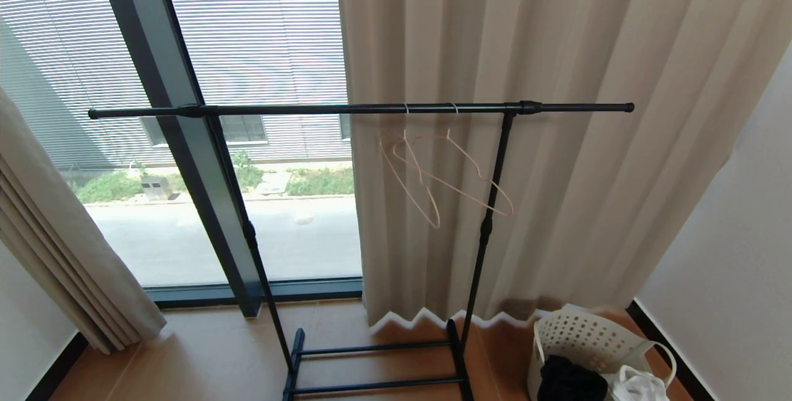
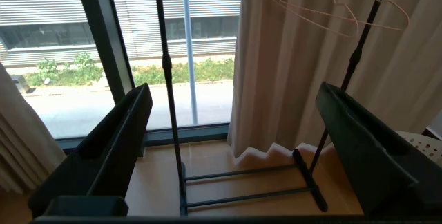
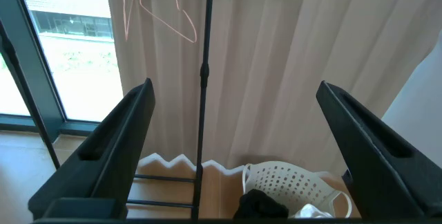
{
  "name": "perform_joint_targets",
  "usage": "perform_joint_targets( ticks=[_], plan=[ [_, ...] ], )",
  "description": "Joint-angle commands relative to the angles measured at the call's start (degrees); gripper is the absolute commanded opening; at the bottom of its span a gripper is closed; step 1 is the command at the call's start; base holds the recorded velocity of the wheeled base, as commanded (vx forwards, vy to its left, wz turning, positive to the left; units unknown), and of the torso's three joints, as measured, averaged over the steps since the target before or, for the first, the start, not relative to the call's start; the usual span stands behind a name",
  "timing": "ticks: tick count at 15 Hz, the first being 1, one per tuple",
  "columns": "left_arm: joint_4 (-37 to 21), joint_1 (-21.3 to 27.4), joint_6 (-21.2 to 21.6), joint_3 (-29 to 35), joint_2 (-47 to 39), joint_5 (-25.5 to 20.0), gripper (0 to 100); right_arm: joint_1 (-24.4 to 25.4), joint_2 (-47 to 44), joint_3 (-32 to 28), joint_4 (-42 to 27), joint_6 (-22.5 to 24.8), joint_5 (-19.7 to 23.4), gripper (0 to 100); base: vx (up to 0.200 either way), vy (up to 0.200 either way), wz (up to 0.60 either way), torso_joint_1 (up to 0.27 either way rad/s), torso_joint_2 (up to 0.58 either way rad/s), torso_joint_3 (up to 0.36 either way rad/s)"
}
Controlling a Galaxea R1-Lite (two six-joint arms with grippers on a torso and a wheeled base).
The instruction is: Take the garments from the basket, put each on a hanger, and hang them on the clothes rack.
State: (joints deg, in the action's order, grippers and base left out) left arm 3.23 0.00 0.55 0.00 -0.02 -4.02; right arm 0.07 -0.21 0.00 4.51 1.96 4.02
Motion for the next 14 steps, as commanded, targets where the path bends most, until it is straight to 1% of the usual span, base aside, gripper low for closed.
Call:
perform_joint_targets(
  ticks=[1, 14],
  plan=[
    [0.02, 0.0, -0.02, 0.0, -0.06, -0.02, 100, 0.01, 0.03, 0.0, 0.06, -0.03, 0.02, 100, 0.0, 0.0, 0.0, 0.0, 0.0, 0.0],
    [0.02, 0.0, -0.02, 0.0, -0.06, -0.02, 100, 0.01, 0.12, 0.0, 0.06, -0.03, 0.02, 100, 0.0, 0.0, 0.0, 0.0, 0.0, 0.0]
  ],
)
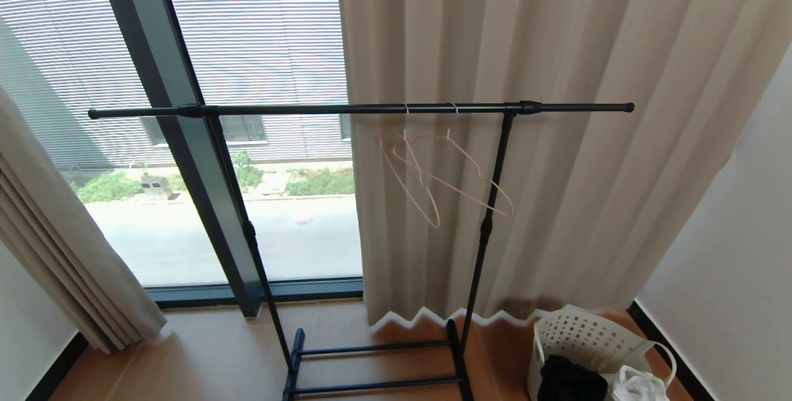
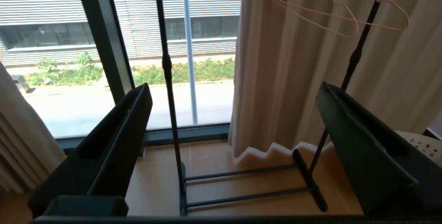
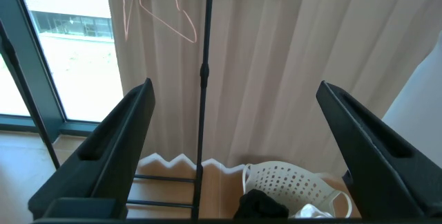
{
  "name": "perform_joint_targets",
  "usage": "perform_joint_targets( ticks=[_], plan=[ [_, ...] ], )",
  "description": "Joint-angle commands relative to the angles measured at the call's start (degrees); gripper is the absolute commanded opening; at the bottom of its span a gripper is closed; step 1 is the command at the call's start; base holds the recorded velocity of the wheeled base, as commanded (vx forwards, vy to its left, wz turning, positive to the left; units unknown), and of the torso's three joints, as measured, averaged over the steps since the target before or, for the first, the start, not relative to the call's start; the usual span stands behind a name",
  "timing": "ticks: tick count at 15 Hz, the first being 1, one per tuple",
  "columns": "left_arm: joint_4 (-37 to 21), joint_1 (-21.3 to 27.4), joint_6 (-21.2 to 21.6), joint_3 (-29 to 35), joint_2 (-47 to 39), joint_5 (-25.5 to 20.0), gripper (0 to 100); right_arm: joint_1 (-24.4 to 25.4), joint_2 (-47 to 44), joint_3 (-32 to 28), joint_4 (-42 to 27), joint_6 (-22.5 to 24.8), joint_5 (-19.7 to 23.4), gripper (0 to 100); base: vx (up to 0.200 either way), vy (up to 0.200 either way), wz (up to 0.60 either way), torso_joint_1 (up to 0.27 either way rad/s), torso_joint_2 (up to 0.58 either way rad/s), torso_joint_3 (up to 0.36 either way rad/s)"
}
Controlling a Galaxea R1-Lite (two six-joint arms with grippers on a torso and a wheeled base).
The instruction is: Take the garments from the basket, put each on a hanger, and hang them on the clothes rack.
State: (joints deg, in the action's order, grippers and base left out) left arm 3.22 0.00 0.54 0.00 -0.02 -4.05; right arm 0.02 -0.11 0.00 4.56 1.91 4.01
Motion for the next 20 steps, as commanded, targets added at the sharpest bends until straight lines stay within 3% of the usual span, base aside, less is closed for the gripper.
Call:
perform_joint_targets(
  ticks=[1, 20],
  plan=[
    [0.03, 0.0, -0.01, 0.0, -0.06, 0.0, 100, 0.06, -0.07, 0.0, 0.01, 0.02, 0.03, 100, 0.0, 0.0, 0.0, 0.0, 0.0, 0.0],
    [0.03, 0.0, -0.01, 0.0, 0.02, 0.0, 100, 0.06, 0.02, 0.0, 0.01, 0.02, 0.03, 100, 0.0, 0.0, 0.0, 0.0, 0.0, 0.0]
  ],
)
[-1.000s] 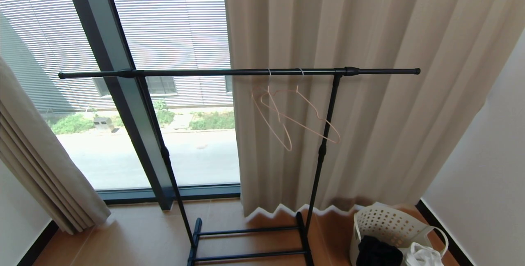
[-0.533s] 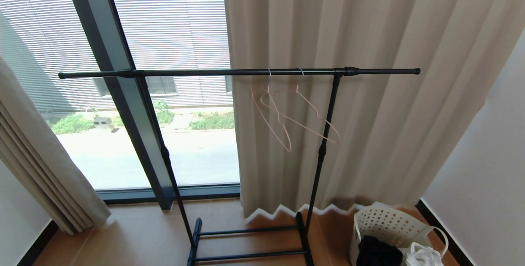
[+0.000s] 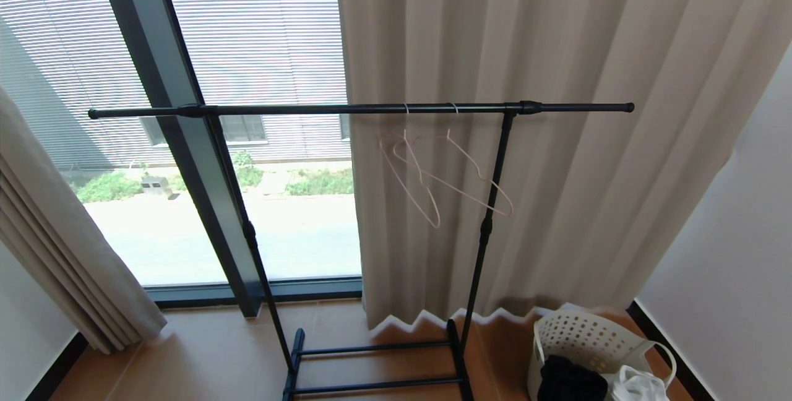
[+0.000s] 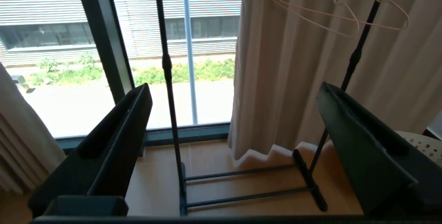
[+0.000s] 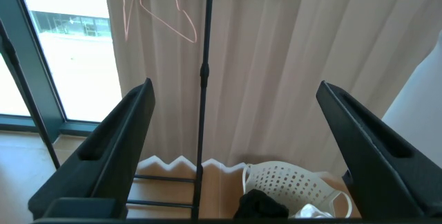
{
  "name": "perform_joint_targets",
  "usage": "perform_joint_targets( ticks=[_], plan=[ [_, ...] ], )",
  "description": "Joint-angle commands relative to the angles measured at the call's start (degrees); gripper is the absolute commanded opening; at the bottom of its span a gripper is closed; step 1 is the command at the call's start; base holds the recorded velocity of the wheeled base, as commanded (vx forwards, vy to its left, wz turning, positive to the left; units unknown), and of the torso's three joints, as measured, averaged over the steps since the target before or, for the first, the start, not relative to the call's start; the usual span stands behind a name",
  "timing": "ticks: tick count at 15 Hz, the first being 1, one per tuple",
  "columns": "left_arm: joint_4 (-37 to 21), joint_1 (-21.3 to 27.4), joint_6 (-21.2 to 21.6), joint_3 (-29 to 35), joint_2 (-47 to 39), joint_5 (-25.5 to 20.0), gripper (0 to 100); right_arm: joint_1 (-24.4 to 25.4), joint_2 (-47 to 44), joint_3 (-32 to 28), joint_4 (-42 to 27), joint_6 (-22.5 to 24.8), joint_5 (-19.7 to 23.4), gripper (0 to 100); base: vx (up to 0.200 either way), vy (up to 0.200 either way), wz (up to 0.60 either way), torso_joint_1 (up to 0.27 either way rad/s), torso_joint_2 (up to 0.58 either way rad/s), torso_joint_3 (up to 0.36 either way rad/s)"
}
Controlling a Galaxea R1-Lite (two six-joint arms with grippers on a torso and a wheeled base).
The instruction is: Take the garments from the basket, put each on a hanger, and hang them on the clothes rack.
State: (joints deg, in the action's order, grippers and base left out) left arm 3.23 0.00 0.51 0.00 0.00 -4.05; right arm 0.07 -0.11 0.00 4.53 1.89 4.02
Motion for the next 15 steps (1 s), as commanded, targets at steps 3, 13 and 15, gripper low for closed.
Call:
perform_joint_targets(
  ticks=[3, 13, 15],
  plan=[
    [0.02, 0.0, 0.02, 0.0, -0.09, 0.0, 100, 0.01, 0.02, 0.0, 0.04, 0.04, 0.02, 100, 0.0, 0.0, 0.0, 0.0, 0.0, 0.0],
    [0.02, 0.0, 0.1, 0.0, 0.0, -0.08, 100, 0.01, 0.02, 0.0, -0.05, 0.48, 0.02, 100, 0.0, 0.0, 0.0, 0.0, 0.0, 0.0],
    [0.02, 0.0, 0.19, 0.0, -0.09, -0.08, 100, 0.01, -0.07, 0.0, -0.05, 0.57, 0.02, 100, 0.0, 0.0, 0.0, 0.0, 0.0, 0.0]
  ],
)
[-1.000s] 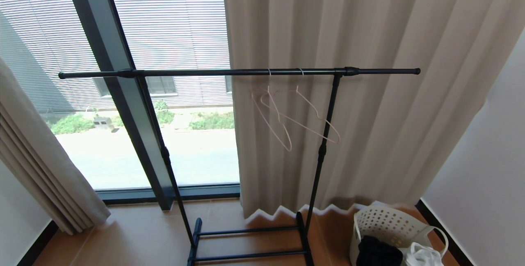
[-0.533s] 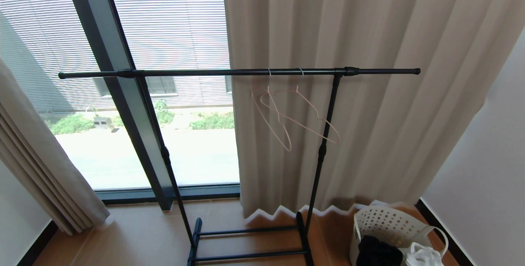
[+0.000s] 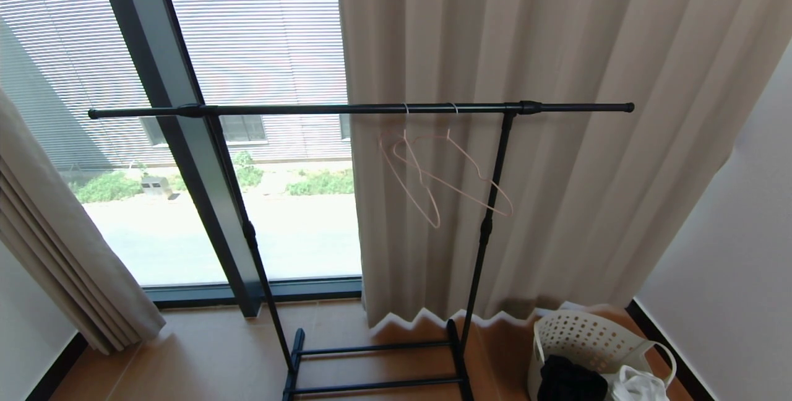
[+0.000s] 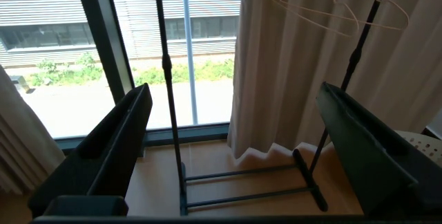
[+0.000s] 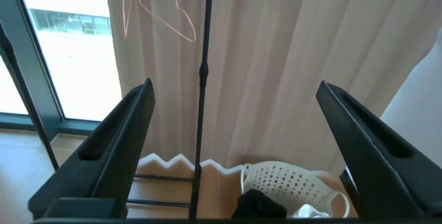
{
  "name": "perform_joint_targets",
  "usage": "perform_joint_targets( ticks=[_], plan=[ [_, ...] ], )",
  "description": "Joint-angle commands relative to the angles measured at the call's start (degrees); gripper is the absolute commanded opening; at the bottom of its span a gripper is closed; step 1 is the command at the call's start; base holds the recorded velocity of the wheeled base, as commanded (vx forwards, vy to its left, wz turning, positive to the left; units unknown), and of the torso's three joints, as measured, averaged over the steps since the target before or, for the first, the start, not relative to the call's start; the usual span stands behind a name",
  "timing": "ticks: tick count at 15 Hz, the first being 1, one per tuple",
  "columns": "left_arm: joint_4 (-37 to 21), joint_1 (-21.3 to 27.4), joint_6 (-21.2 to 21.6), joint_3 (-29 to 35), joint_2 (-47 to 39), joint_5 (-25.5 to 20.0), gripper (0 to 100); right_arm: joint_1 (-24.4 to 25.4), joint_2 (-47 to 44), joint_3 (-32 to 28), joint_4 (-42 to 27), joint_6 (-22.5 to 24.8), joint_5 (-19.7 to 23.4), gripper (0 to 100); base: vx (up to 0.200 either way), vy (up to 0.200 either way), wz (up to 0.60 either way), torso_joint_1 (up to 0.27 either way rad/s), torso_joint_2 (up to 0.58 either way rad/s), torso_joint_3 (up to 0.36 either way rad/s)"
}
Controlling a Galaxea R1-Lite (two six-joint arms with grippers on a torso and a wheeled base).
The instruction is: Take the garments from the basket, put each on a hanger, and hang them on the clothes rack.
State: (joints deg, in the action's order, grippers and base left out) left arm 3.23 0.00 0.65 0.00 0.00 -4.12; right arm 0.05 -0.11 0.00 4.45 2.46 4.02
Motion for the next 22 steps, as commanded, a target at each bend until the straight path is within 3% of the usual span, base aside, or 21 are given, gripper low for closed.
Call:
perform_joint_targets(
  ticks=[1, 18, 22],
  plan=[
    [0.02, 0.0, 0.06, 0.0, -0.09, -0.01, 100, 0.04, -0.07, 0.0, -0.06, 0.09, 0.11, 100, 0.0, 0.0, 0.0, 0.0, 0.0, 0.0],
    [-0.07, 0.18, -0.03, 0.0, -0.09, -0.54, 100, 0.04, -0.07, 0.0, 0.03, -0.35, 0.46, 100, 0.0, 0.0, 0.0, 0.0, 0.0, 0.0],
    [-0.07, 0.18, -0.03, 0.0, -0.09, -0.54, 100, 0.04, -0.07, 0.0, 0.03, -0.44, 0.46, 100, 0.0, 0.0, 0.0, -0.137, 0.31, 0.165]
  ],
)
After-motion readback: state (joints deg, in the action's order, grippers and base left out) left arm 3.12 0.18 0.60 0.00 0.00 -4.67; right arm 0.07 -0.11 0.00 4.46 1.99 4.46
